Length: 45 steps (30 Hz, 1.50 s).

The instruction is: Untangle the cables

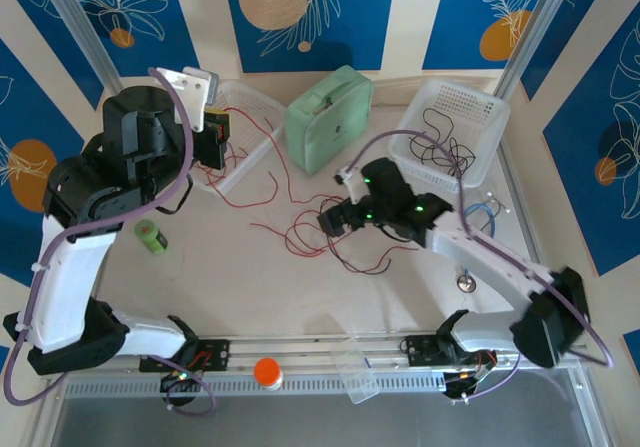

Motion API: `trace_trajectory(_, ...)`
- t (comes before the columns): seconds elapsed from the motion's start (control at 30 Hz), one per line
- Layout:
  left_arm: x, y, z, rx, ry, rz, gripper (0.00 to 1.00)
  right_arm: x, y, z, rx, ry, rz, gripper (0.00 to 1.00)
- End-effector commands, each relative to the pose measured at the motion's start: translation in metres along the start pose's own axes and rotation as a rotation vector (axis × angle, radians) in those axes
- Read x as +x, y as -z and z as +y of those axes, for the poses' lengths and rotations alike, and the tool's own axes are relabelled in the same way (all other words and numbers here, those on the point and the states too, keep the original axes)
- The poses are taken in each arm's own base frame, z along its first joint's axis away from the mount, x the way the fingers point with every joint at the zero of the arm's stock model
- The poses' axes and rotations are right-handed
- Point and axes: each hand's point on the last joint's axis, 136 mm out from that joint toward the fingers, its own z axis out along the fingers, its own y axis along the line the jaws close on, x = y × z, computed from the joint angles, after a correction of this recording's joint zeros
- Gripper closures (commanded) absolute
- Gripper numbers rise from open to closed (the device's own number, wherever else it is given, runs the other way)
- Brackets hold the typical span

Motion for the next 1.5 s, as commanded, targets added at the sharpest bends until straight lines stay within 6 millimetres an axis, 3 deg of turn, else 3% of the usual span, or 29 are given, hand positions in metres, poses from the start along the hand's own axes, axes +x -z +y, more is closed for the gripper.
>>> trace_trajectory(0.0, -0.016, 0.018, 0.001, 0.027, 0.028, -0.064, 1.00, -0.035, -0.031, -0.015, 0.109, 0.130, -0.092, 0.01)
trace_trajectory(0.1, -0.017, 0.023, 0.004, 0.020, 0.031, -0.073, 1.00, -0.049, -0.059, -0.019, 0.113, 0.159, -0.132, 0.00)
trace_trajectory(0.23, -0.020, 0.031, 0.009, 0.003, 0.032, -0.088, 1.00, -0.044, -0.094, -0.020, 0.076, 0.156, -0.120, 0.03)
trace_trajectory(0.37, -0.024, 0.038, 0.012, -0.001, 0.035, -0.102, 1.00, -0.038, -0.117, -0.029, 0.108, 0.111, -0.098, 0.09)
trace_trajectory(0.5, -0.023, 0.043, 0.014, -0.002, 0.036, -0.106, 1.00, -0.049, -0.124, -0.048, 0.209, 0.075, -0.098, 0.39)
trace_trajectory(0.57, -0.021, 0.044, 0.017, -0.014, 0.033, -0.099, 1.00, -0.062, -0.113, -0.049, 0.235, 0.073, -0.108, 0.73)
trace_trajectory(0.67, -0.011, 0.042, 0.021, -0.042, 0.026, -0.072, 1.00, -0.090, -0.075, -0.037, 0.237, 0.082, -0.149, 0.98)
trace_trajectory(0.83, 0.014, 0.023, 0.019, -0.051, 0.020, -0.021, 1.00, -0.130, 0.021, 0.005, 0.113, 0.048, -0.251, 1.00)
trace_trajectory(0.93, 0.030, 0.006, 0.010, -0.017, 0.015, 0.006, 1.00, -0.139, 0.067, 0.023, -0.004, -0.017, -0.267, 1.00)
trace_trajectory(1.03, 0.043, -0.011, -0.010, 0.075, 0.013, 0.025, 1.00, -0.142, 0.101, 0.034, -0.120, -0.102, -0.270, 1.00)
trace_trajectory(1.23, 0.063, -0.038, -0.061, 0.320, 0.016, 0.033, 1.00, -0.145, 0.134, 0.040, -0.302, -0.262, -0.275, 1.00)
trace_trajectory(1.37, 0.074, -0.047, -0.090, 0.471, 0.019, 0.025, 1.00, -0.146, 0.133, 0.041, -0.354, -0.327, -0.266, 1.00)
trace_trajectory(1.47, 0.080, -0.055, -0.095, 0.496, 0.028, 0.023, 1.00, -0.145, 0.126, 0.044, -0.386, -0.362, -0.245, 1.00)
